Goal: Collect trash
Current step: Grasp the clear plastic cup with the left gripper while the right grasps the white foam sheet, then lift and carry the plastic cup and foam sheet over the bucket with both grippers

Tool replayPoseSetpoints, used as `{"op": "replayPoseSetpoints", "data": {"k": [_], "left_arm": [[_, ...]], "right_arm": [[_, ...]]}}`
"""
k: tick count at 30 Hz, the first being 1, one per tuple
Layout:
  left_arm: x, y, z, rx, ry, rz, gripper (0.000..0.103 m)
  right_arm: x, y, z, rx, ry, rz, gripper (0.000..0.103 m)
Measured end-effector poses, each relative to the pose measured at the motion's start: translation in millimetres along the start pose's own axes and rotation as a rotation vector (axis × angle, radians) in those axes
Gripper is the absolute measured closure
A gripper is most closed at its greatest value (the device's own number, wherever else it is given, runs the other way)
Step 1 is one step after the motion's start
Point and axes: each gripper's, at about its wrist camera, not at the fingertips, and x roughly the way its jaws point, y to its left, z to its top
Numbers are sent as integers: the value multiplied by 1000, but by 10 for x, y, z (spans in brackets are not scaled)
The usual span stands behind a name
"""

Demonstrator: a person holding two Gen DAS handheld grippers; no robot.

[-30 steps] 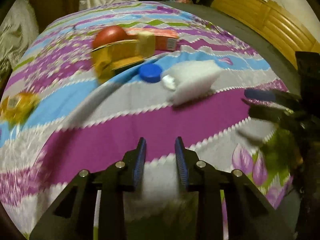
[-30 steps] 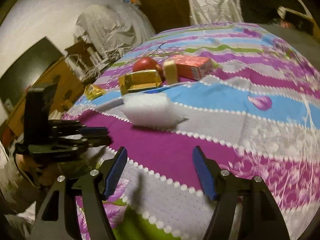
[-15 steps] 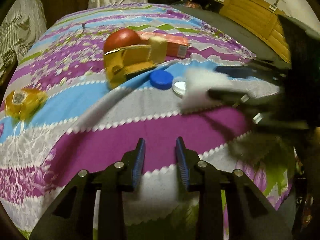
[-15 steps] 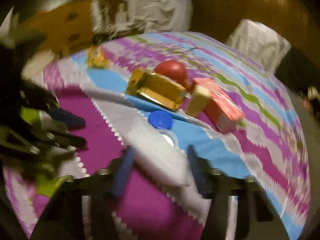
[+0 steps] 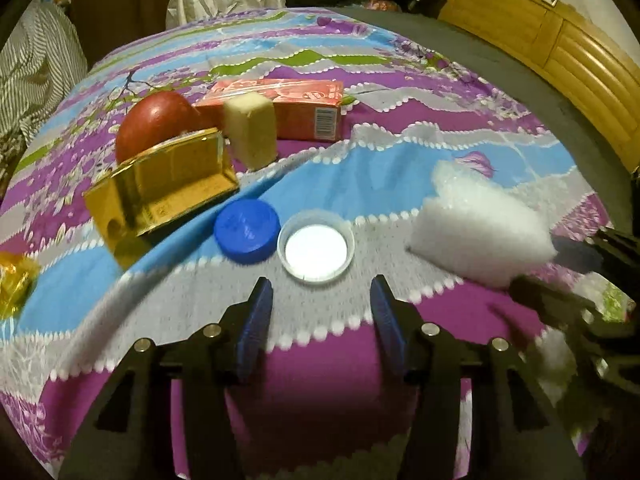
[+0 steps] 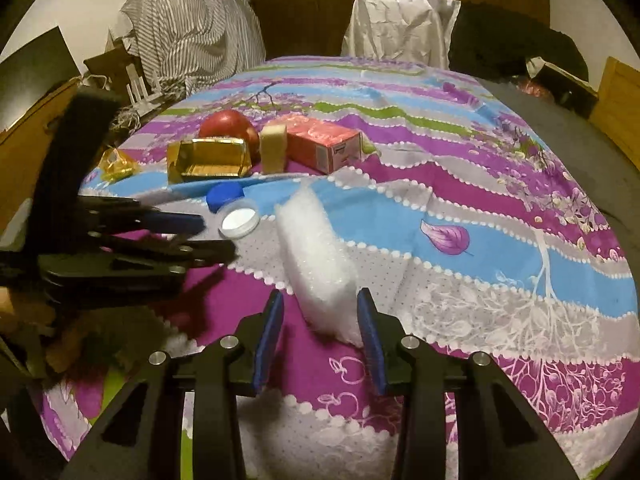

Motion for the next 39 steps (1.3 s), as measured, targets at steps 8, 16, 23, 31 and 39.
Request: {"op": "replayPoseSetpoints", "data": {"k": [8, 16, 23, 31, 39], "left_arm": [[88, 18, 117, -32, -9, 12, 54], [-5, 93, 72, -73, -47, 34, 65], [-571, 309, -287, -140, -144, 86, 65], [-1556, 470, -687, -192, -345, 214, 65], [-2358, 344, -944, -200, -591, 281, 65]], "right_arm": [[171, 161, 146, -83, 19, 33, 45], [225, 190, 144, -49, -6, 17, 74], [-118, 474, 44, -19, -127, -38, 75], [-768, 906, -19, 21, -338, -118, 75], [-1566, 1175, -124, 19, -540, -191, 75]]}}
